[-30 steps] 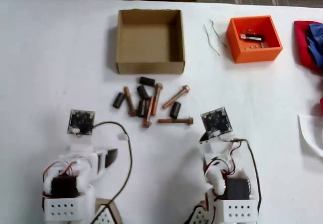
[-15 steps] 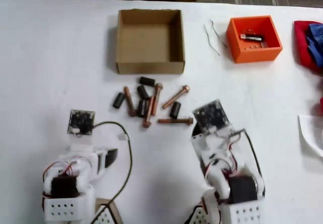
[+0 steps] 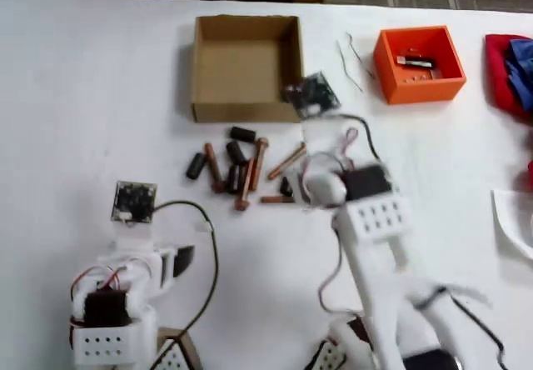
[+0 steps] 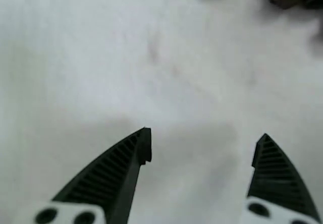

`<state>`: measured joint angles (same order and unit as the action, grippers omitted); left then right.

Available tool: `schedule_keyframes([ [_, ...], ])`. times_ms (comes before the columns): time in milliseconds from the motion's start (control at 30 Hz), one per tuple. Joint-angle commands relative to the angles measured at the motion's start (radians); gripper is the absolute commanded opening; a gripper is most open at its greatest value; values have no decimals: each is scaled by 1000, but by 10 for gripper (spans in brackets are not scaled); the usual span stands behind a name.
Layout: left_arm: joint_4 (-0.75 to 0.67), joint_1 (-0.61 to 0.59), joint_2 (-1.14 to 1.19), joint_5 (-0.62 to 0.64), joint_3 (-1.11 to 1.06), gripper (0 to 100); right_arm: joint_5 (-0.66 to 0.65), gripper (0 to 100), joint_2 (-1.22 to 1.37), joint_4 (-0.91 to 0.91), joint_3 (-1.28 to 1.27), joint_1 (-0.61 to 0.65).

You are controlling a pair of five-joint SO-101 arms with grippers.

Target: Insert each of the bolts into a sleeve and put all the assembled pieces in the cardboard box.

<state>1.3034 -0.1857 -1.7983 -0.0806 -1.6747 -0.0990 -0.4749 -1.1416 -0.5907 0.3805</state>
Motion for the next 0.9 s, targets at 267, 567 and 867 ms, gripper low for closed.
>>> schedule_keyframes([
  [267, -15, 5, -26, -5, -19, 336, 264, 144, 394, 42, 199, 117],
  [567, -15, 5, -26, -5, -19, 336, 316, 142, 545, -36, 348, 62],
  [867, -15, 5, -26, -5, -19, 336, 293, 142, 585, -48, 359, -19],
])
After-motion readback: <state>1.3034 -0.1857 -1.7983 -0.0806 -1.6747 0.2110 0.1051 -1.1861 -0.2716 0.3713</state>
